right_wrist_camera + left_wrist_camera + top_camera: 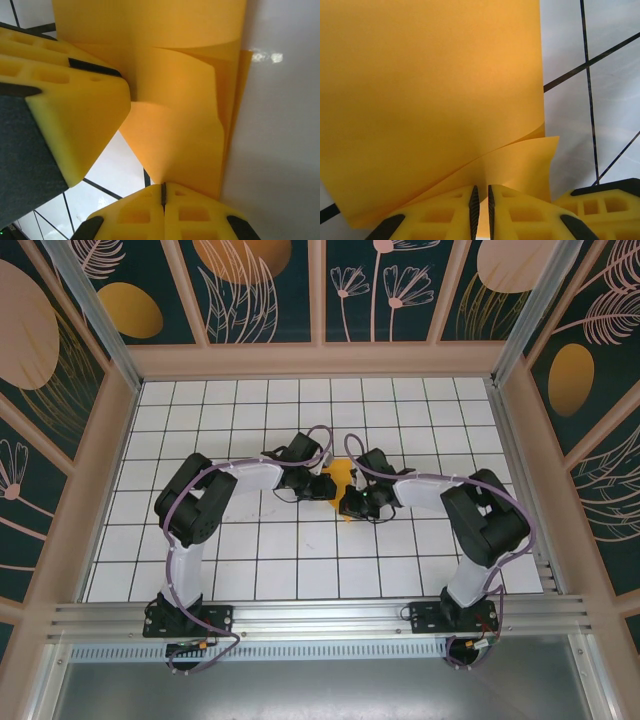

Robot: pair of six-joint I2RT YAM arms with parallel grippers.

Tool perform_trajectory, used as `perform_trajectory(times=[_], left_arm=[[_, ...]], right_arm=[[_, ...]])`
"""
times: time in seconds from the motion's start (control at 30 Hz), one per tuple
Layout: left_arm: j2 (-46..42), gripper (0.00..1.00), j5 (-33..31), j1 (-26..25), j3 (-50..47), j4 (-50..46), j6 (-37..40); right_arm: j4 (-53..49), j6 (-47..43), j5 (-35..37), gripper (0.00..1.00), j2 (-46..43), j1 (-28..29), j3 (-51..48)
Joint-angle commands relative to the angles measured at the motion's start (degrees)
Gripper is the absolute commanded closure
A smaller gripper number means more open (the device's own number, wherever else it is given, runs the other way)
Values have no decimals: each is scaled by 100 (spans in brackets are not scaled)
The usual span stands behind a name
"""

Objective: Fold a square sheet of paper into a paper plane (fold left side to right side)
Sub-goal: Third fold the triangle at the center of the table.

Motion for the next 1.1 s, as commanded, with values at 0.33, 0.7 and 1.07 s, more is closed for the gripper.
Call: perform_trajectory(times=[0.33, 0.7, 1.07], left_arm=[[182, 81, -510, 52, -42, -199, 32], [-374, 59, -140, 111, 790, -546, 137], [-1375, 39, -185, 725, -18, -168, -143]], right_arm=[[-790, -172, 234, 100, -416, 25, -1036], [-824, -879, 313, 87, -1491, -517, -667], [34, -1443, 265, 48, -578, -611, 467]])
